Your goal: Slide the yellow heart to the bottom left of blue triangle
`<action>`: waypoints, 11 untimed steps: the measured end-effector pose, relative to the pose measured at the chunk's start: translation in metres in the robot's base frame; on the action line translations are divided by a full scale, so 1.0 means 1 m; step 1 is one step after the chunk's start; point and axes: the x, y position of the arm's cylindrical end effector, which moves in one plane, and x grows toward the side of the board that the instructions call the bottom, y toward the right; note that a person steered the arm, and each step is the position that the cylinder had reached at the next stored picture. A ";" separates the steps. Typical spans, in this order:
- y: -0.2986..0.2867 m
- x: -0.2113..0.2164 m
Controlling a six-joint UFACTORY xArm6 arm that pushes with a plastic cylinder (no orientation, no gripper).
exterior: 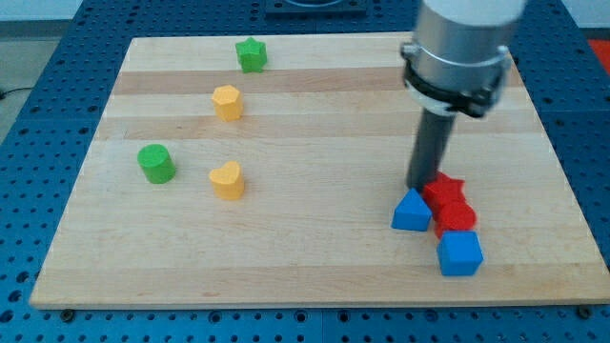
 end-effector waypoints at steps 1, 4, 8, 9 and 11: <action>-0.024 -0.020; -0.226 -0.039; -0.284 -0.028; -0.286 -0.018; -0.287 -0.014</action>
